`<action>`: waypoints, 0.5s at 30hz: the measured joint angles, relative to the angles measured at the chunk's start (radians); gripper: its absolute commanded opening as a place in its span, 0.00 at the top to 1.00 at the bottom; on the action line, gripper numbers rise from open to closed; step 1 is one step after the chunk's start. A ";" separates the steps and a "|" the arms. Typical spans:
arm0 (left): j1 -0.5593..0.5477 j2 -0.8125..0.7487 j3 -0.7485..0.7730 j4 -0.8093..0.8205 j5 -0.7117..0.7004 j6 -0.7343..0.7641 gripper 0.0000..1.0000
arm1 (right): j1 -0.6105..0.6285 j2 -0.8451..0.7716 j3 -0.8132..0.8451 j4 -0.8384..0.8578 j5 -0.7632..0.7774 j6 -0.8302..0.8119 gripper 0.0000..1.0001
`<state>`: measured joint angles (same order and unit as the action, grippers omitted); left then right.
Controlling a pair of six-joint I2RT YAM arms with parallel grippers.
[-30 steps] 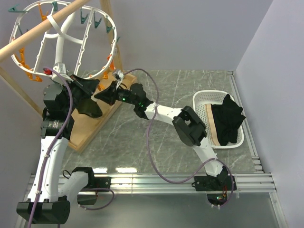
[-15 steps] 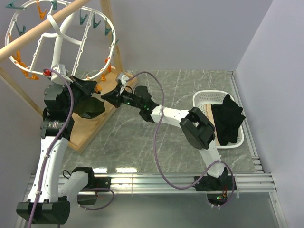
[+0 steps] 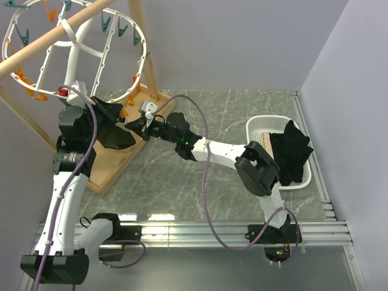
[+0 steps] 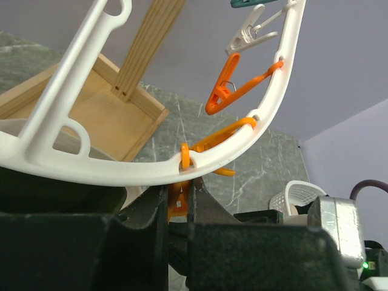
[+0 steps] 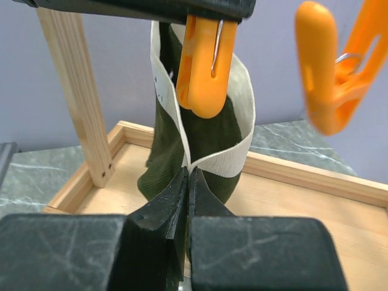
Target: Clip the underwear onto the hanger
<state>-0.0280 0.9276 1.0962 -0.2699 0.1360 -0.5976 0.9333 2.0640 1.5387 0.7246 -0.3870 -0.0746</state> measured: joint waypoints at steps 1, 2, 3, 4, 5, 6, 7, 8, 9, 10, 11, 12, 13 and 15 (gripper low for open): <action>-0.002 0.000 0.000 -0.001 -0.003 0.003 1.00 | 0.000 -0.004 0.000 -0.007 0.003 -0.010 1.00; -0.003 0.000 0.000 -0.001 -0.006 0.007 1.00 | 0.000 -0.007 0.001 -0.012 0.004 -0.022 1.00; -0.006 0.000 0.000 -0.002 -0.011 0.012 1.00 | 0.000 -0.008 0.002 -0.017 0.006 -0.031 1.00; -0.009 0.000 0.000 -0.003 -0.014 0.014 1.00 | 0.000 -0.008 0.006 -0.025 0.006 -0.040 1.00; -0.010 0.000 0.000 -0.005 -0.020 0.019 1.00 | 0.000 -0.008 0.012 -0.034 0.007 -0.049 1.00; -0.012 0.000 0.000 -0.005 -0.024 0.022 1.00 | 0.000 -0.008 0.015 -0.042 0.010 -0.057 1.00; -0.014 0.000 0.001 -0.006 -0.029 0.026 1.00 | 0.000 -0.008 0.018 -0.048 0.010 -0.064 1.00; -0.016 0.000 0.002 -0.007 -0.032 0.031 1.00 | 0.000 -0.008 0.021 -0.055 0.011 -0.072 1.00; -0.017 0.000 0.002 -0.008 -0.036 0.034 1.00 | 0.000 -0.009 0.023 -0.063 0.012 -0.079 1.00; -0.019 0.000 0.002 -0.008 -0.039 0.037 1.00 | 0.000 -0.009 0.025 -0.070 0.012 -0.084 1.00; -0.020 0.000 0.002 -0.008 -0.041 0.038 1.00 | 0.000 -0.010 0.028 -0.077 0.011 -0.088 1.00; -0.021 0.000 0.002 -0.009 -0.045 0.039 1.00 | 0.000 -0.010 0.031 -0.088 0.009 -0.092 1.00; -0.021 0.000 0.002 -0.009 -0.047 0.040 1.00 | 0.000 -0.011 0.034 -0.094 0.008 -0.096 1.00; -0.022 0.000 0.002 -0.009 -0.049 0.043 1.00 | 0.000 -0.016 0.035 -0.108 0.004 -0.103 1.00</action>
<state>-0.0498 0.9279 1.0977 -0.2790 0.0868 -0.5549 0.9337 2.0476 1.5734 0.6170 -0.3828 -0.1776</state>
